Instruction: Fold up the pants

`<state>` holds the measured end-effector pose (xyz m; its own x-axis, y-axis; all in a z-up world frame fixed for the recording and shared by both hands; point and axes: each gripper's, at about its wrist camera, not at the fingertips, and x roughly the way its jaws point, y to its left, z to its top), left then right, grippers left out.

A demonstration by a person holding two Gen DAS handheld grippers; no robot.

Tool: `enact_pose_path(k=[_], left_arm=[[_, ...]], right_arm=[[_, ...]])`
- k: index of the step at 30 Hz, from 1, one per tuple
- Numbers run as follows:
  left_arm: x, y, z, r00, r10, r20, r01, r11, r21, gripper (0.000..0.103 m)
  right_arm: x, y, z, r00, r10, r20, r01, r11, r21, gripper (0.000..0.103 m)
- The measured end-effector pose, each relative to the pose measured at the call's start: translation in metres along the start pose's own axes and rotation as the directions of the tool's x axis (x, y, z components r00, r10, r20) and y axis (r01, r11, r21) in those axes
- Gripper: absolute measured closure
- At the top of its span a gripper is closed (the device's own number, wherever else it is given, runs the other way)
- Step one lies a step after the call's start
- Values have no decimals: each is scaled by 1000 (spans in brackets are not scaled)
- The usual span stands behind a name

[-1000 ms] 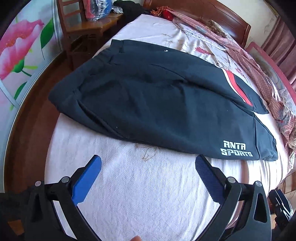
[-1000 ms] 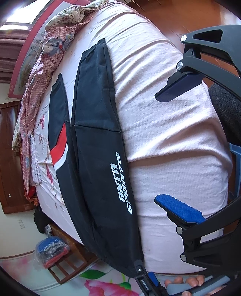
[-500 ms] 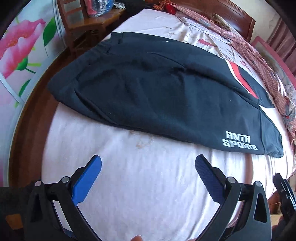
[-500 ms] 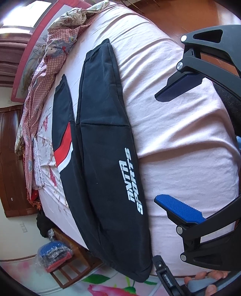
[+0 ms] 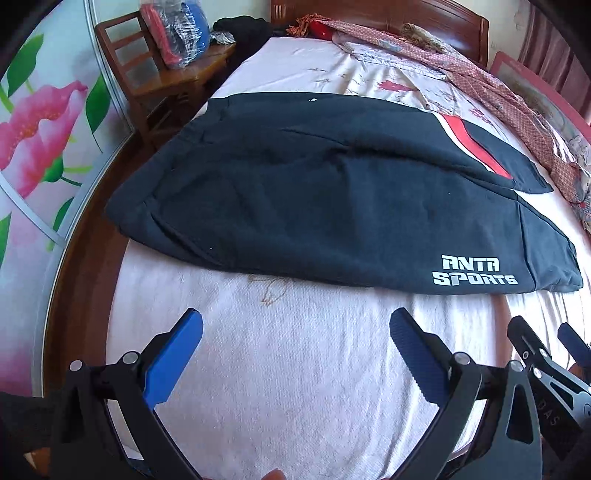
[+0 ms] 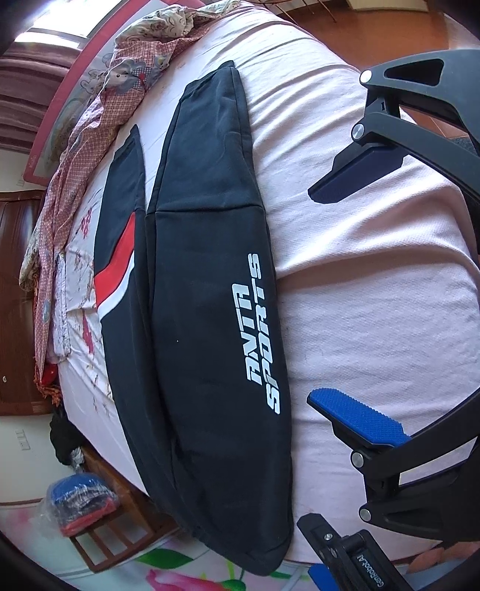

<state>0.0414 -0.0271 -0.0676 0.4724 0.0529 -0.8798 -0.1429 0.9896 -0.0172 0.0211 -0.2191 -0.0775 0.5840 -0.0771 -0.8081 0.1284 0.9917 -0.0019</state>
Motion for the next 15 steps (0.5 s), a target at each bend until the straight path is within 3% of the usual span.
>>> enact_pose_path(k=[15], left_arm=[[1, -3, 0, 1000, -24, -1, 24, 1000, -10, 2]], right_arm=[[-6, -1, 2, 1000, 15, 3, -15, 1000, 6, 3]])
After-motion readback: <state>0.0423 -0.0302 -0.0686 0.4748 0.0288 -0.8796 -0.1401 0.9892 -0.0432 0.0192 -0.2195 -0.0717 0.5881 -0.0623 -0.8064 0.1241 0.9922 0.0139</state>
